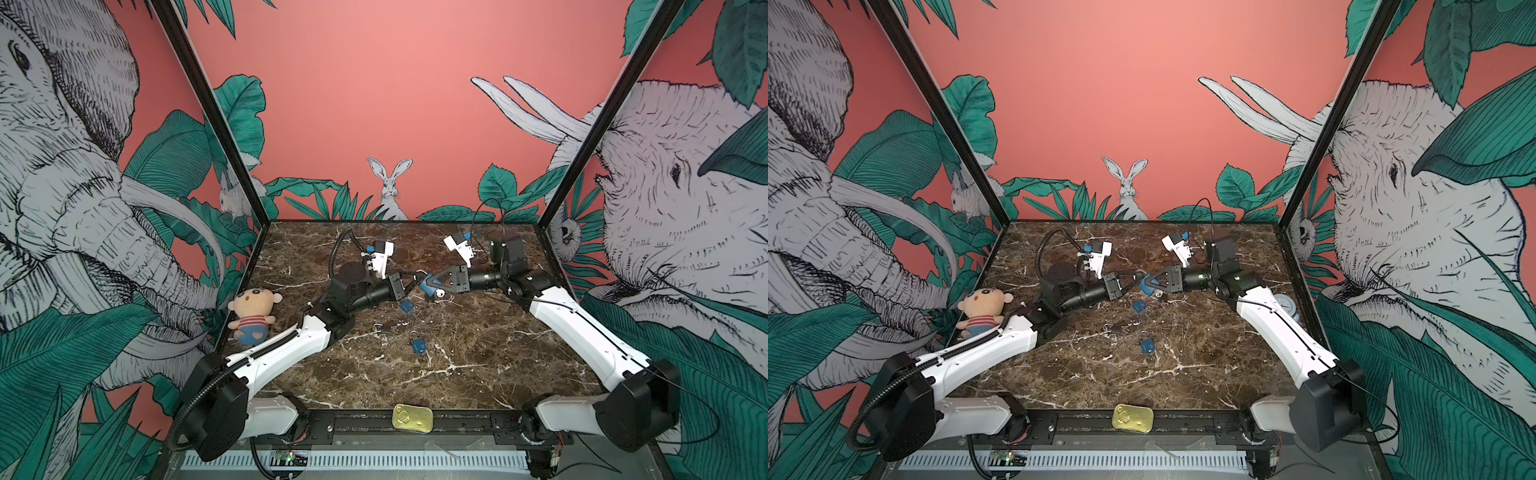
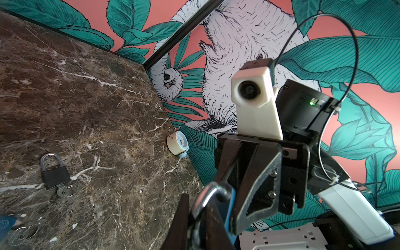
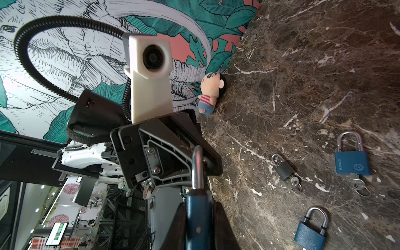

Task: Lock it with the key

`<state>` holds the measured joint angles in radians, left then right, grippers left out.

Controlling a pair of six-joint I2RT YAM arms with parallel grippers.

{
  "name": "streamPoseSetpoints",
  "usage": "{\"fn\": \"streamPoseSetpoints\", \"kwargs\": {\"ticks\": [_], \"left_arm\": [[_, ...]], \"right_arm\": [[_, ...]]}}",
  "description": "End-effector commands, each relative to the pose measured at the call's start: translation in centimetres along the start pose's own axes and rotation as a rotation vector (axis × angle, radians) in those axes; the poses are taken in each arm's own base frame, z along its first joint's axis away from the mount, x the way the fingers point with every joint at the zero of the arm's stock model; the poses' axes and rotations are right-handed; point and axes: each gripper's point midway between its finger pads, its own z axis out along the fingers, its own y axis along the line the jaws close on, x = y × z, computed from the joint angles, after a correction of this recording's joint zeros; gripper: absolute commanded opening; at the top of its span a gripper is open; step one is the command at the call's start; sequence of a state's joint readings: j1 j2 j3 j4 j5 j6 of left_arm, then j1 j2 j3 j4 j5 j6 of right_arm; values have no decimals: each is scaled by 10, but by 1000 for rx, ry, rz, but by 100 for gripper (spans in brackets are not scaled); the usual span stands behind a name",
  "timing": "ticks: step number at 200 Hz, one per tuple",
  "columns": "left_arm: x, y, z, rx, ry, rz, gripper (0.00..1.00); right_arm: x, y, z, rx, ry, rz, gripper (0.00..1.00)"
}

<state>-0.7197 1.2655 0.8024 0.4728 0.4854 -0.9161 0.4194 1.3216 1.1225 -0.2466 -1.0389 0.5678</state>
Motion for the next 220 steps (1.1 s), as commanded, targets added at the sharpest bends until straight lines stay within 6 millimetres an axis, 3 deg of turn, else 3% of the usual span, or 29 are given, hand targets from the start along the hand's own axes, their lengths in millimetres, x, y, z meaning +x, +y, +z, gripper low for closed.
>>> {"fn": "streamPoseSetpoints", "kwargs": {"ticks": [1, 27, 60, 94, 134, 138, 220], "left_arm": [[34, -53, -8, 210, 178, 122, 0], [26, -44, -8, 154, 131, 140, 0], [5, -28, -13, 62, 30, 153, 0], [-11, -28, -17, 33, -1, 186, 0], [-19, -36, -12, 40, 3, 214, 0], [-29, -30, -15, 23, -20, 214, 0], [-61, -24, -4, 8, -69, 116, 0]], "right_arm": [[-29, -3, 3, 45, -126, -89, 0], [-28, -3, 2, 50, -134, -87, 0], [-27, -4, 0, 56, -146, -81, 36], [-24, -2, -8, 77, -164, -95, 47], [-26, -4, -22, 107, -203, -97, 50], [-25, -3, -23, 108, -206, -100, 51], [-22, -15, -53, 104, -286, -58, 52]]}}
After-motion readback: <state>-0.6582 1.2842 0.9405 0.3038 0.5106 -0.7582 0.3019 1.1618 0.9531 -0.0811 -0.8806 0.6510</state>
